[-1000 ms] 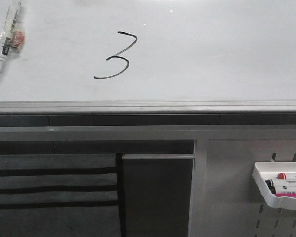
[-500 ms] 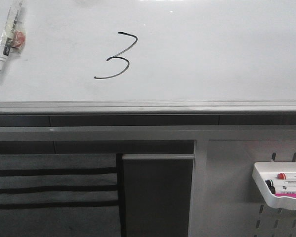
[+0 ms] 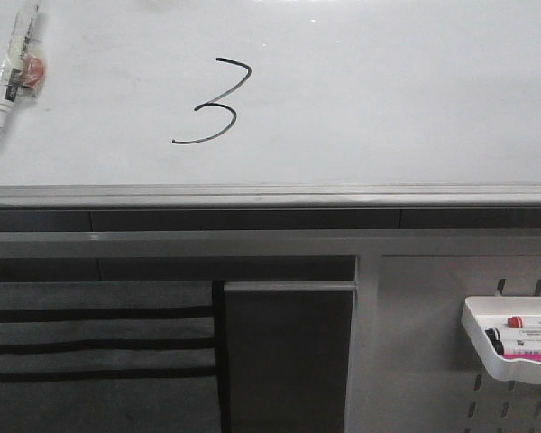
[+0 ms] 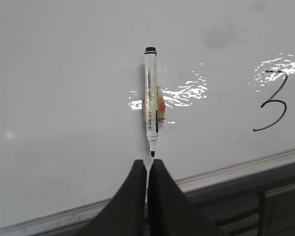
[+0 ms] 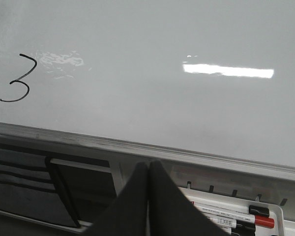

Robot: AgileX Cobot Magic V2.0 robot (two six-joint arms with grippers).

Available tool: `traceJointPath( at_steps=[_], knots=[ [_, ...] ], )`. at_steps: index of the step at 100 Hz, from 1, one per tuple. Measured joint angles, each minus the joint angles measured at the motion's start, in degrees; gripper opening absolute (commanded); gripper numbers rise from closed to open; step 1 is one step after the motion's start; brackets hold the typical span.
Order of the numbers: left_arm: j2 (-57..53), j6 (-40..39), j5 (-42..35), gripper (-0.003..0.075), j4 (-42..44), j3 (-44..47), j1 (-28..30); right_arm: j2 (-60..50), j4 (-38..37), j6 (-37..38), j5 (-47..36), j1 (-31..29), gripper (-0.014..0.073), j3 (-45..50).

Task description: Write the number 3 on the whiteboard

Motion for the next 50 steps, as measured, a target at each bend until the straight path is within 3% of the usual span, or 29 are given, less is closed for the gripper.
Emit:
traceJointPath(
  at_steps=[17,50],
  knots=[
    [-2.1,0.0,-0.3,-0.002,0.0,2.3,0.5,0.0,0.0,0.0,0.1,0.0,-0.0069,0.0],
    [-23.5,0.0,-10.0,-0.002,-2.9,19.3,7.2,0.0,0.0,0.0,0.1,0.0,-0.0069,0.0]
  ],
)
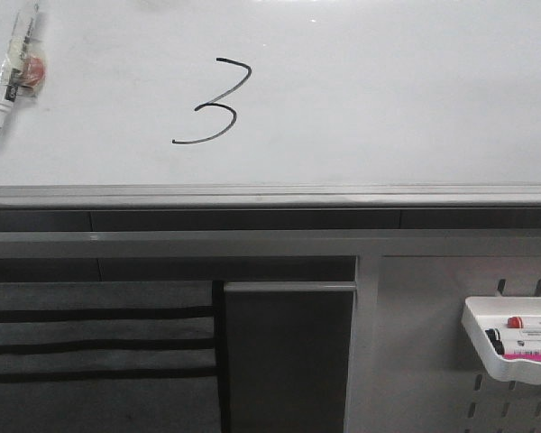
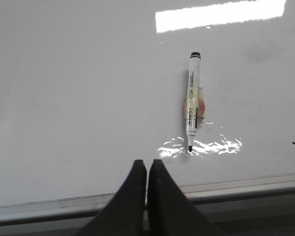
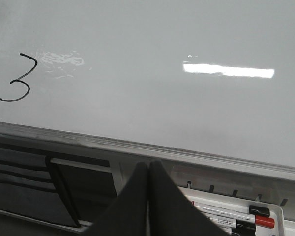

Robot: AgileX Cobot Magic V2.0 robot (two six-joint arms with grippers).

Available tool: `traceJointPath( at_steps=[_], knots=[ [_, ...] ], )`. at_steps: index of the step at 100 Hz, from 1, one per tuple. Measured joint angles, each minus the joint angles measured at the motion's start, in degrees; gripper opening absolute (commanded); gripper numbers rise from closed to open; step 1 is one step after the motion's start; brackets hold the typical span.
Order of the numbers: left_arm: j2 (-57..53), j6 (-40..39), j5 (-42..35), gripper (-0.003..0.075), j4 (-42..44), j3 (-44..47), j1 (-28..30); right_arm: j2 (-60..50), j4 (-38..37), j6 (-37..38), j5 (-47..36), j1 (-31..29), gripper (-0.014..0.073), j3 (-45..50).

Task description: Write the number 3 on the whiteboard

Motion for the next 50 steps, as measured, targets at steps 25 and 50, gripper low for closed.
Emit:
traceJointPath(
  at_steps=[25,50],
  knots=[
    [-4.5,0.0,-3.1,-0.002,-1.0,2.5,0.1,0.0,0.0,0.0,0.0,0.0,-0.0069,0.1],
    [-4.5,0.0,-3.0,-0.002,-1.1,2.5,0.1,0.0,0.0,0.0,0.0,0.0,-0.0069,0.1]
  ],
)
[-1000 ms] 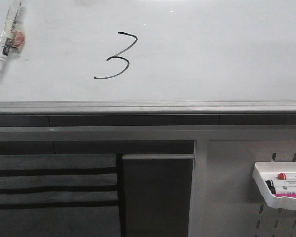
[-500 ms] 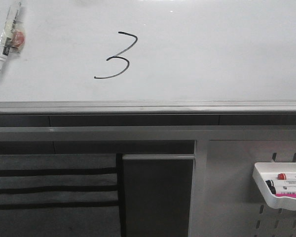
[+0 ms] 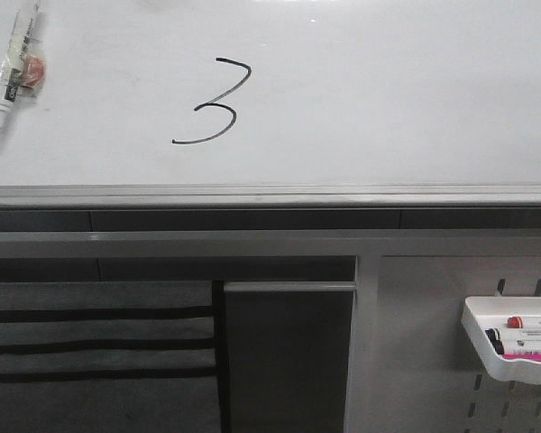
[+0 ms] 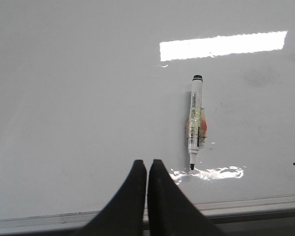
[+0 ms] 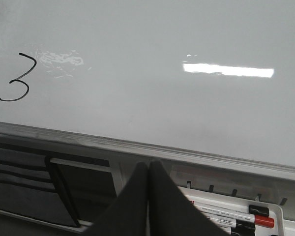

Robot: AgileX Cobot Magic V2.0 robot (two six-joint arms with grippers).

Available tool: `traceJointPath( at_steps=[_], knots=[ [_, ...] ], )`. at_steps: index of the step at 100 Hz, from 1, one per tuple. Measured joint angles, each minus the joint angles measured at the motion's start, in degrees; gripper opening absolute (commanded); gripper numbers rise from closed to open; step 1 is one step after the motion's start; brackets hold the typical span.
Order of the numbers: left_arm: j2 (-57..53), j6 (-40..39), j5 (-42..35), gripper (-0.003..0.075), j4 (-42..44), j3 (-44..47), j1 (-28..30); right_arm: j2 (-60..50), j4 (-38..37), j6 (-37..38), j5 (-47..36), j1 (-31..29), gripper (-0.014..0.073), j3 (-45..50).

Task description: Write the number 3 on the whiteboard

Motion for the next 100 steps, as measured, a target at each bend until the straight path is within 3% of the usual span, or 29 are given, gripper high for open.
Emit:
traceJointPath(
  at_steps=[53,76,100],
  knots=[
    [0.0,0.0,0.0,-0.002,-0.1,0.0,0.0,-0.8,-0.4,0.0,-1.4,-0.3,-0.0069,1.2],
    [0.0,0.0,0.0,-0.002,-0.1,0.0,0.0,-11.5,-0.9,0.0,-16.6,-4.3,-0.0069,16.7],
    [0.0,0.0,0.0,-0.002,-0.1,0.0,0.0,-20.1,0.9,0.0,-22.4,-6.9,-0.0069,29.8]
  ],
)
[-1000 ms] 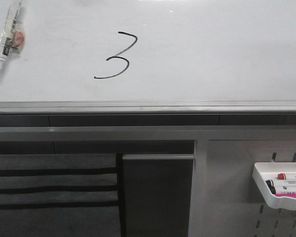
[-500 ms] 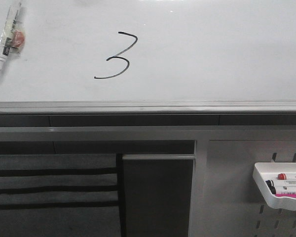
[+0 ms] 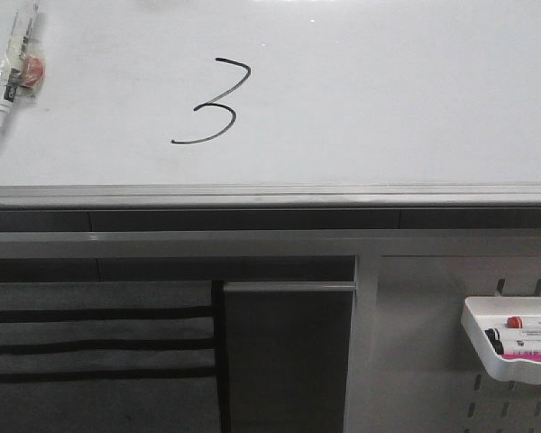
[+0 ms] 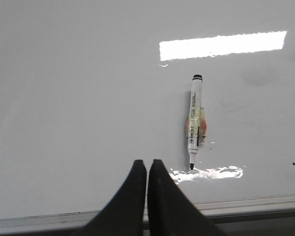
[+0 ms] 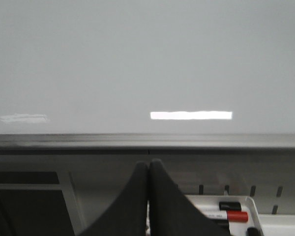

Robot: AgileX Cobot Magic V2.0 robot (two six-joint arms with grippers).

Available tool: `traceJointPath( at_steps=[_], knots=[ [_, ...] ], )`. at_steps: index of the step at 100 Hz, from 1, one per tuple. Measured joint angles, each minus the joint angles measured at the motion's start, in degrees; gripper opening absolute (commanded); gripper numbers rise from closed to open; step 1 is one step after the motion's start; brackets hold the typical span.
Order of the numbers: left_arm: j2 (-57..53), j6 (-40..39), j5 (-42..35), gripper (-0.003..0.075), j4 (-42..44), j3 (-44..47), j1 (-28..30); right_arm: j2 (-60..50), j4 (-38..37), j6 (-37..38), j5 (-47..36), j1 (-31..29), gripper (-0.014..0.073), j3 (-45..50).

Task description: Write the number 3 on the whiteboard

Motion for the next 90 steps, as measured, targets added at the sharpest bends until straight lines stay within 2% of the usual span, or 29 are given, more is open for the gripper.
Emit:
traceJointPath(
  at_steps=[47,66,90],
  knots=[
    [0.0,0.0,0.0,-0.002,0.0,0.0,0.0,-2.3,2.2,0.5,-0.6,-1.3,-0.0069,0.4],
    [0.0,0.0,0.0,-0.002,0.0,0.0,0.0,-2.3,-10.0,13.5,-4.9,-1.3,-0.0069,0.4],
    [0.0,0.0,0.0,-0.002,0.0,0.0,0.0,-2.3,-12.5,16.2,-7.7,-1.3,-0.0069,0.4]
  ],
)
